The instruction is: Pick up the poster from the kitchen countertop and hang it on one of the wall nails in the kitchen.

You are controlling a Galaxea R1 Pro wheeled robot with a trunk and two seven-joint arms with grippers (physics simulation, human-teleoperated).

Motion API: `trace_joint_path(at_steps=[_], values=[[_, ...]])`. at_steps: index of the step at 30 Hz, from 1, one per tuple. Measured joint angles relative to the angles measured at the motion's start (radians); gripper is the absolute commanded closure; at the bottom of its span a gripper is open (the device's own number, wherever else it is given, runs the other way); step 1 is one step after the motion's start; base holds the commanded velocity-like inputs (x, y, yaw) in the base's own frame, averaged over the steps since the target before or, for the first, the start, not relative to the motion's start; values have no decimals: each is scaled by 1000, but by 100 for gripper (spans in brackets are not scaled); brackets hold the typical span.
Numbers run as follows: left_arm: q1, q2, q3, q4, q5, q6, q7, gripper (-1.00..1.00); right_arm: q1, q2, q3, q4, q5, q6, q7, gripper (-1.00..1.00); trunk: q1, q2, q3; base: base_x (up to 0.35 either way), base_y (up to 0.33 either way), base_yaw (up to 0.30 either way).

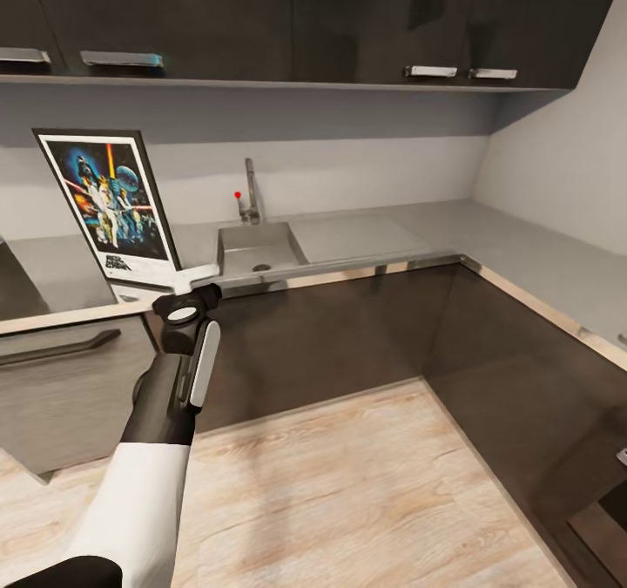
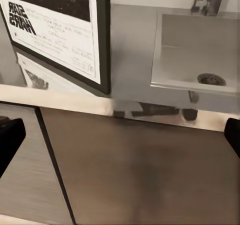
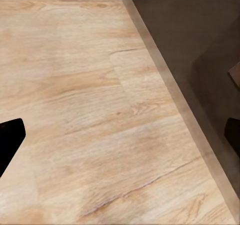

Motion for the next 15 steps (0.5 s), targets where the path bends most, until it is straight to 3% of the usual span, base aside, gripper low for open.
trace_joint_path(at_steps=[4, 12, 15], values=[[0, 0, 0, 1, -1, 0, 1, -100, 0, 0, 0, 0, 0, 0, 0, -100, 0, 0, 0, 154, -15, 0], [0, 0, 1, 10, -2, -1, 1, -100, 0, 0, 0, 0, -1, 0, 0, -100, 0, 0, 0, 276, -2, 0], [0, 0, 1, 12, -2, -3, 2, -100, 0, 0, 0, 0, -1, 0, 0, -100, 0, 0, 0, 99, 0, 0]])
